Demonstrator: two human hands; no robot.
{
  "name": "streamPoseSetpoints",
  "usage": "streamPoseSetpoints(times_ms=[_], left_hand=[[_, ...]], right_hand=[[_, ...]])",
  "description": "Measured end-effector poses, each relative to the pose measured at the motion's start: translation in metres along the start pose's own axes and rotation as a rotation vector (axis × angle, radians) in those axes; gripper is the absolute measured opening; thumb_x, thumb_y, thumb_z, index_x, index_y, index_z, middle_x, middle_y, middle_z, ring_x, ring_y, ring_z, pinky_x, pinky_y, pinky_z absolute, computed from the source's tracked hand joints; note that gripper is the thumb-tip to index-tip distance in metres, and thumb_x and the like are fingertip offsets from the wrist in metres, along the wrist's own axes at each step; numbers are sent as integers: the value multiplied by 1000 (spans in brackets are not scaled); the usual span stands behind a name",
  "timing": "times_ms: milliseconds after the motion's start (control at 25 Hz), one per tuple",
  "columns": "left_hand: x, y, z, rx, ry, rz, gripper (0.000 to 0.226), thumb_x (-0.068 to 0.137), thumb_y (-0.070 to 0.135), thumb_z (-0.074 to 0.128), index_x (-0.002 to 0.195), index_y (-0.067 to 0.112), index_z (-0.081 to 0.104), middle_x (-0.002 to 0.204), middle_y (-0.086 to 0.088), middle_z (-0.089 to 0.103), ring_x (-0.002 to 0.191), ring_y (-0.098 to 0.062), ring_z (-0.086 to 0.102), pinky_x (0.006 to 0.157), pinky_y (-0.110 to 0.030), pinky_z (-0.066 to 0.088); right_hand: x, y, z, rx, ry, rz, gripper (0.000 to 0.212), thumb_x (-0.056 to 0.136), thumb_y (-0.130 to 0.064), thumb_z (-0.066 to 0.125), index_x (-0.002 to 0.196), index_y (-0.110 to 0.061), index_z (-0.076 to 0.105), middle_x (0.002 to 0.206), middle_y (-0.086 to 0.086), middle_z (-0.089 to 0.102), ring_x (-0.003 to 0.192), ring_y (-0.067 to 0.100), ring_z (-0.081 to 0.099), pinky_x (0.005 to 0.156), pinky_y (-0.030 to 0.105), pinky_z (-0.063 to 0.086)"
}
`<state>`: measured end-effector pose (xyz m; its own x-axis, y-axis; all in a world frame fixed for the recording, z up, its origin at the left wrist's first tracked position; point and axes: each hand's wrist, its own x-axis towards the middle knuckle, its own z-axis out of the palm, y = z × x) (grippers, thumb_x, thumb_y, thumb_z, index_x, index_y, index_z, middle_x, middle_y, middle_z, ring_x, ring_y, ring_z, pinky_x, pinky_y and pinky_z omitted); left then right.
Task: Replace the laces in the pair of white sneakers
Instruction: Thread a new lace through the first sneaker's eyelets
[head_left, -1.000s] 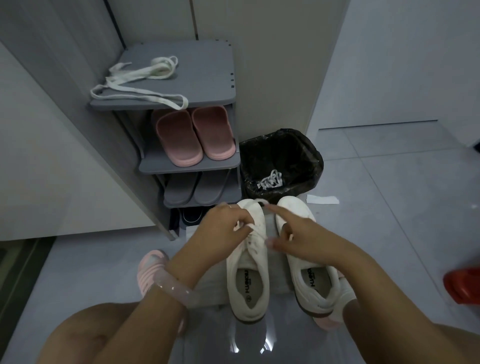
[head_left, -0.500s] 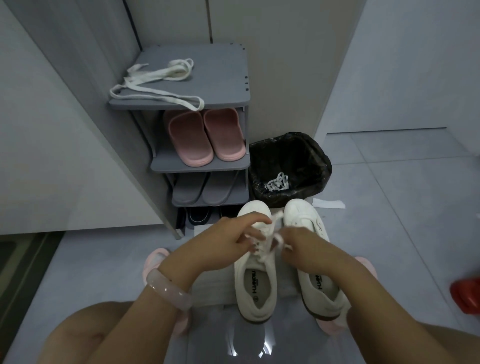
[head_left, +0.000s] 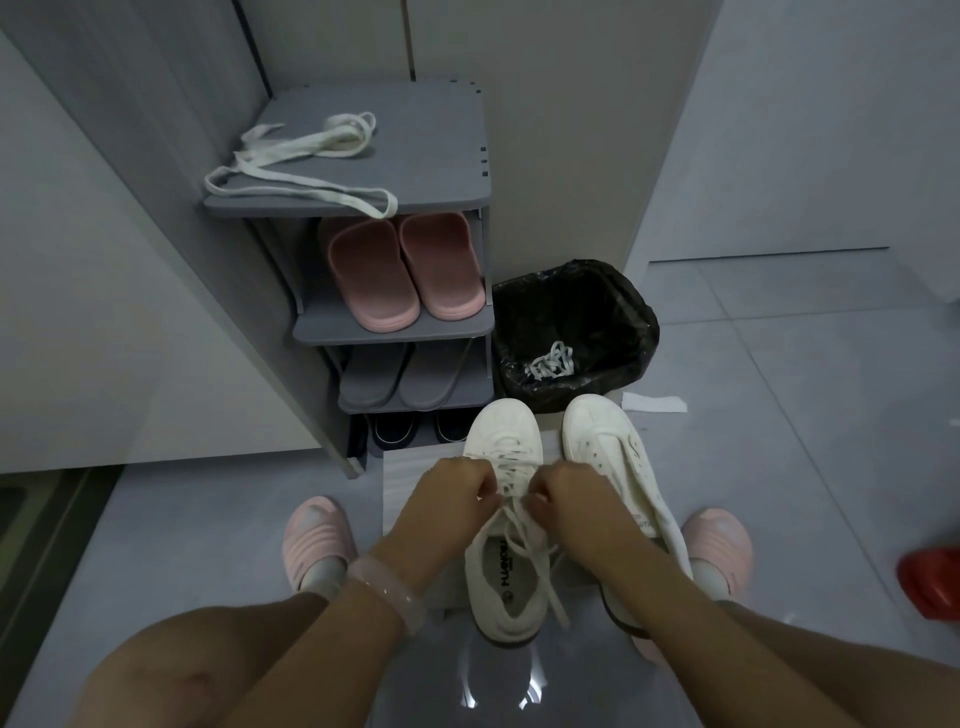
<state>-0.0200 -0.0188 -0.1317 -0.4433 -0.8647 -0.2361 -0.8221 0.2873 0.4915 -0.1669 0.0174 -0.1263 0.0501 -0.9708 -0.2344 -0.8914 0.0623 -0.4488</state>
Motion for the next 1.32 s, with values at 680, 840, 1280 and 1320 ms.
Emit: streamPoseSetpoints(times_ms=[680, 840, 1280, 1320], left_hand=[[1, 9, 15, 21, 143, -117, 16, 94, 12, 38, 100, 3, 50, 98, -14, 62, 89, -28, 58, 72, -30, 38], [5, -4, 12, -328, 169, -221, 16, 91, 9, 48, 83, 3, 61, 82, -14, 67, 71, -27, 64, 73, -41, 53], [8, 6, 16, -9, 114, -122, 9, 94, 11, 39, 90, 7, 46, 94, -16, 61, 87, -30, 57, 66, -28, 31], [8, 7, 16, -10, 120, -130, 7, 94, 10, 38, 92, 6, 44, 93, -17, 61, 86, -31, 57, 66, -30, 33]], right_hand=[[-5, -3, 30, 18, 246, 46, 10, 95, -17, 40, 85, -14, 39, 87, 10, 64, 63, 19, 43, 45, 18, 17], [1, 5, 23, 166, 194, 107, 19, 94, -22, 44, 106, -14, 57, 92, 6, 66, 75, 18, 57, 62, 26, 43], [10, -8, 26, -110, 106, 72, 17, 96, -13, 37, 107, -6, 49, 106, 10, 60, 87, 25, 59, 48, 22, 23], [9, -8, 26, -113, 106, 71, 17, 97, -14, 36, 108, -7, 46, 105, 10, 60, 89, 26, 61, 51, 23, 25]])
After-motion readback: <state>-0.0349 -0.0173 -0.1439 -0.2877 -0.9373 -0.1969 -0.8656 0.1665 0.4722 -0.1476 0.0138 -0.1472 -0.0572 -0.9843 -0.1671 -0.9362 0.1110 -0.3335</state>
